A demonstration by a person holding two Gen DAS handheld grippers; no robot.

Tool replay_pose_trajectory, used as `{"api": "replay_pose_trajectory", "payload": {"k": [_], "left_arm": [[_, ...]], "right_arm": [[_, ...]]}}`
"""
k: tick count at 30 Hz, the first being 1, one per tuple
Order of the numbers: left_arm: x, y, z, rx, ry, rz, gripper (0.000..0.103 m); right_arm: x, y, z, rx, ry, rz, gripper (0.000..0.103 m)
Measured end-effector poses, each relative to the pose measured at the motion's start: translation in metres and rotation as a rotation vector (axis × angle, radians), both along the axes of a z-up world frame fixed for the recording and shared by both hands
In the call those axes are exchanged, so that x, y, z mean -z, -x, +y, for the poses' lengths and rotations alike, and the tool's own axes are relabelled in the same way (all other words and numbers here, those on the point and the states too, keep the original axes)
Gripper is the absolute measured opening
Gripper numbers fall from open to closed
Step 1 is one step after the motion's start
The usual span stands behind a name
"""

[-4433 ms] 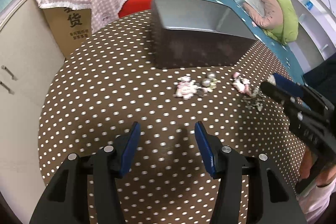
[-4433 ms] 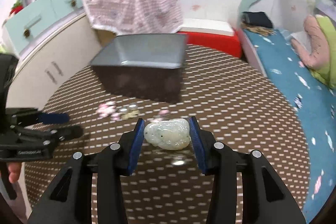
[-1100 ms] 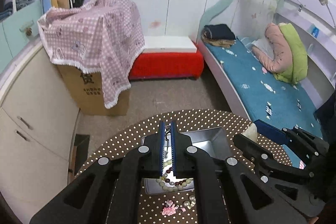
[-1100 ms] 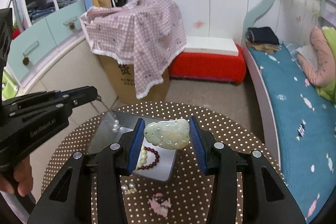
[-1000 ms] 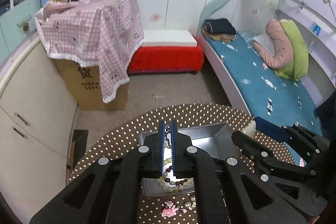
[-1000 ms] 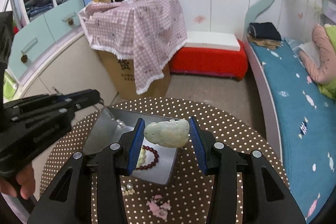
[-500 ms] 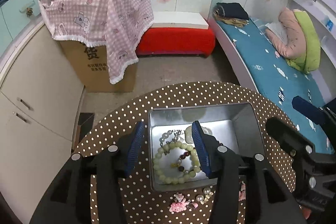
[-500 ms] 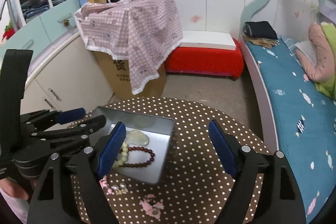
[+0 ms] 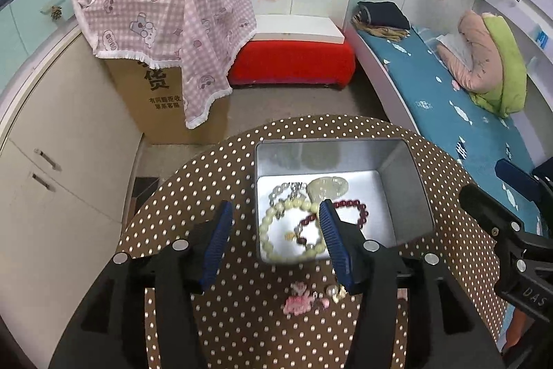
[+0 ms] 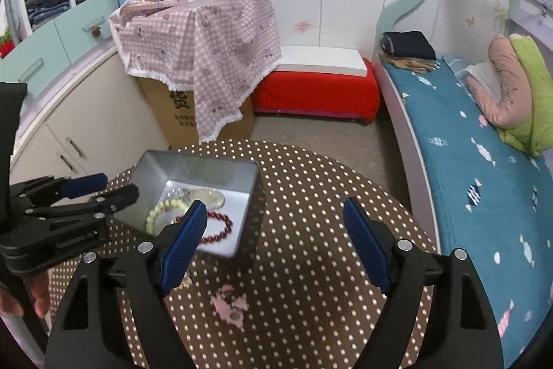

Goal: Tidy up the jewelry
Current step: 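Withdraw both open grippers from the box toward the remaining charms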

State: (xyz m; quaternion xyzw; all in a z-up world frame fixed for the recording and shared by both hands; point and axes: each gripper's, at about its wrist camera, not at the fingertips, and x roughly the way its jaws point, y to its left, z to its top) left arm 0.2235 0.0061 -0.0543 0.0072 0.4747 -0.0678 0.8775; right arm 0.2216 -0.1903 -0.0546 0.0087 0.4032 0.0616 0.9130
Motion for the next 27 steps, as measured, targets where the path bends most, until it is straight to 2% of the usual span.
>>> {"api": "replay_pose_trajectory", "payload": {"k": [5, 10, 13, 21, 27], "left_arm": [[-0.003, 0.019, 0.006, -0.004, -0.001, -0.004, 0.051], [-0.004, 0.040, 0.014, -0.015, 0.001, -0.012, 0.059], [-0.001, 0.053, 0.020, -0.021, -0.002, -0.010, 0.060], [0.026, 0.070, 0.033, -0.026, 0.003, 0.051, 0.060], [0.050, 0.072, 0.037, -0.011, 0.007, 0.107, 0.060]], "right_arm": [[-0.001, 0.025, 0.000, 0.013, 0.027, 0.001, 0.078], [0.005, 0.045, 0.000, 0.018, 0.050, 0.013, 0.083], [0.012, 0.054, 0.000, 0.018, 0.071, 0.029, 0.083], [0.051, 0.064, -0.001, -0.022, 0.096, 0.116, 0.083], [0.074, 0.065, 0.017, -0.090, 0.139, 0.121, 0.082]]}}
